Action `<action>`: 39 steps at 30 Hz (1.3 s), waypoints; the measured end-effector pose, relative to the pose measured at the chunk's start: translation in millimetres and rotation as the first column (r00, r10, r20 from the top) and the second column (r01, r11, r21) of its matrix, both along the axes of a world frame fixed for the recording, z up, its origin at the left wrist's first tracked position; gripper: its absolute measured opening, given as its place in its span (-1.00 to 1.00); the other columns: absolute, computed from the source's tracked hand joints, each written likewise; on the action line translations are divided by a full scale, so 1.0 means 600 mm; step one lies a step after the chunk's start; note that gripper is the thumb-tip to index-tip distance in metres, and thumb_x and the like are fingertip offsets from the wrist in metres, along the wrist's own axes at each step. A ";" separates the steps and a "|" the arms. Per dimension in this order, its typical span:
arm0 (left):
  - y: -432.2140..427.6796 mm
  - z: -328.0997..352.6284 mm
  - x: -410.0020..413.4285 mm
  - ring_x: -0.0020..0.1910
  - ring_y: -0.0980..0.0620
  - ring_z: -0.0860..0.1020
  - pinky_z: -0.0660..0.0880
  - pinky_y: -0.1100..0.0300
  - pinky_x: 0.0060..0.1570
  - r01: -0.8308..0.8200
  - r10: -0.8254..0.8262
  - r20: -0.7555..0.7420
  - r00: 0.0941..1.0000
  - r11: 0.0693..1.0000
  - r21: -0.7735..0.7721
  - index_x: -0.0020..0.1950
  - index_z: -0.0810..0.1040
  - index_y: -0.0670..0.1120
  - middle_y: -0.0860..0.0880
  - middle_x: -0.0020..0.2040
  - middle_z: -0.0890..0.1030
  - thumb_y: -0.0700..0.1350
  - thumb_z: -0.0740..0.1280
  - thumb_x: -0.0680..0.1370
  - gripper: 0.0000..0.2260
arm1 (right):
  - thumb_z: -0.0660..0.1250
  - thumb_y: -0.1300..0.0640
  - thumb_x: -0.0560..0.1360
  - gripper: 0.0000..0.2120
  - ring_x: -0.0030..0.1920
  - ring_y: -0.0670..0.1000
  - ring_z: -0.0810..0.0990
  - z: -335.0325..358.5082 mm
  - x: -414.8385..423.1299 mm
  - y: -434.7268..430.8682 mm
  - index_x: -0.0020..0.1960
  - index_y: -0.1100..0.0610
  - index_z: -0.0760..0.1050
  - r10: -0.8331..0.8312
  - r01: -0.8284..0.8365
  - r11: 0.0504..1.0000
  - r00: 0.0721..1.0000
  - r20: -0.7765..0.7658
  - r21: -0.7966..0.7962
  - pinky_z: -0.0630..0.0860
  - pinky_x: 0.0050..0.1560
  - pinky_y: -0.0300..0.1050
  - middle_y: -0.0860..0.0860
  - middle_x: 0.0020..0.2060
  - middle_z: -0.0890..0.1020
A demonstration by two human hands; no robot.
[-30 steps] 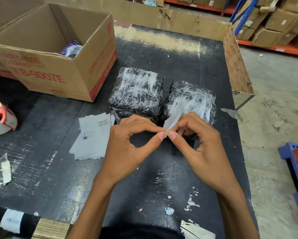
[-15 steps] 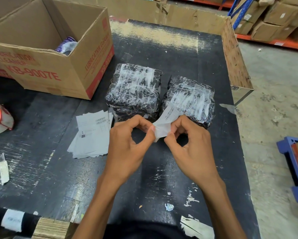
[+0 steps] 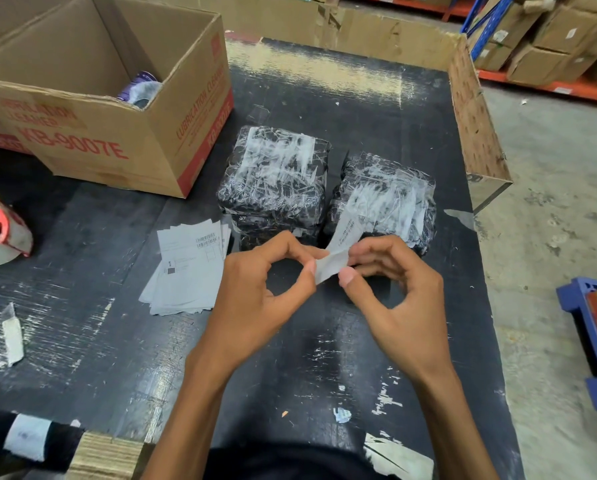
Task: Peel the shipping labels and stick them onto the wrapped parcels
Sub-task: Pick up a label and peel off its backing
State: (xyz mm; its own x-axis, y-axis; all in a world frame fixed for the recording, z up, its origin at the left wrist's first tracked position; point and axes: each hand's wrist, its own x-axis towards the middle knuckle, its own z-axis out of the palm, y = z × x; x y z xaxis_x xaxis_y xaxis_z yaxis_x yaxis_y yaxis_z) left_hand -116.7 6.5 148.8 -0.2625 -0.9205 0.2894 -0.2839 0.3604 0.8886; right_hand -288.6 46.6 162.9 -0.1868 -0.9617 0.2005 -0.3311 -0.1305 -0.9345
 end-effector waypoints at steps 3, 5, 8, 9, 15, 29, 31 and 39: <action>0.004 -0.001 0.000 0.07 0.15 0.69 0.58 0.13 0.07 0.034 -0.033 0.024 0.999 0.998 -0.052 -0.10 0.61 -0.16 0.08 0.03 0.74 -0.28 0.44 0.54 -0.94 | 0.53 0.19 0.46 -0.89 -0.18 -0.05 0.71 0.005 0.004 -0.001 -0.10 0.09 0.61 -0.060 0.060 0.998 0.997 -0.054 -0.011 0.58 -0.06 -0.26 -0.11 -0.19 0.72; 0.005 0.000 0.002 0.07 0.16 0.68 0.58 0.12 0.07 0.045 -0.042 0.040 0.998 0.996 -0.074 -0.10 0.62 -0.16 0.08 0.03 0.73 -0.28 0.45 0.54 -0.94 | 0.52 0.22 0.48 -0.90 -0.19 -0.07 0.71 0.005 0.002 -0.002 -0.12 0.08 0.62 -0.083 0.082 0.997 0.995 -0.059 -0.016 0.58 -0.07 -0.24 -0.12 -0.22 0.72; 0.005 0.000 0.006 0.06 0.18 0.68 0.57 0.25 0.04 0.076 -0.076 -0.001 0.997 0.996 -0.040 -0.12 0.62 -0.18 0.08 0.03 0.74 -0.32 0.44 0.53 -0.92 | 0.49 0.27 0.49 -0.89 -0.17 -0.10 0.71 0.008 -0.003 -0.001 -0.14 0.09 0.64 -0.057 0.057 0.998 0.998 -0.016 -0.013 0.55 -0.07 -0.32 -0.12 -0.22 0.73; 0.005 -0.002 0.007 0.06 0.18 0.69 0.57 0.26 0.03 0.088 -0.089 -0.011 0.996 0.996 -0.029 -0.12 0.62 -0.19 0.08 0.03 0.74 -0.34 0.43 0.53 -0.92 | 0.49 0.29 0.49 -0.88 -0.17 -0.11 0.71 0.009 -0.003 -0.002 -0.15 0.10 0.64 -0.054 0.054 0.999 0.999 -0.003 -0.010 0.55 -0.07 -0.34 -0.12 -0.23 0.73; 0.006 -0.033 0.005 0.10 0.11 0.69 0.59 0.17 0.07 0.072 -0.068 -0.117 0.991 0.997 0.031 -0.13 0.60 -0.11 0.11 0.04 0.74 -0.23 0.42 0.55 -0.93 | 0.37 0.46 0.49 -0.78 -0.31 -0.17 0.63 0.000 0.001 -0.010 -0.24 0.20 0.57 -0.143 0.110 0.986 0.942 0.305 0.124 0.52 -0.17 -0.36 -0.07 -0.38 0.68; -0.001 -0.031 -0.014 -0.08 0.10 0.66 0.51 0.27 0.03 0.143 -0.098 -0.237 0.966 0.974 0.178 0.00 0.59 -0.14 0.08 -0.13 0.67 -0.06 0.39 0.60 -0.86 | 0.45 0.08 0.56 -0.93 -0.20 -0.16 0.67 0.002 -0.003 0.006 -0.10 0.00 0.60 -0.012 -0.051 0.992 0.881 -0.473 -0.119 0.57 -0.05 0.02 -0.21 -0.25 0.67; -0.001 -0.030 -0.011 -0.15 0.20 0.61 0.46 0.35 -0.05 0.136 -0.098 -0.217 0.971 0.976 0.168 -0.06 0.57 -0.10 0.15 -0.20 0.63 -0.15 0.36 0.62 -0.93 | 0.43 0.07 0.56 -0.94 -0.19 -0.18 0.67 0.001 -0.002 0.007 -0.09 0.00 0.59 -0.014 -0.055 0.991 0.867 -0.498 -0.124 0.56 -0.03 0.00 -0.22 -0.24 0.67; -0.021 -0.039 -0.009 -0.29 0.07 0.61 0.55 0.20 -0.05 -0.027 0.368 -0.559 0.743 0.851 0.524 -0.22 0.48 -0.10 -0.01 -0.28 0.66 -0.29 0.25 0.63 -0.77 | 0.34 0.33 0.58 -0.81 -0.18 0.00 0.74 -0.028 0.000 -0.008 -0.16 0.13 0.49 -0.272 0.221 0.962 0.835 0.479 0.161 0.60 0.04 -0.20 0.03 -0.26 0.74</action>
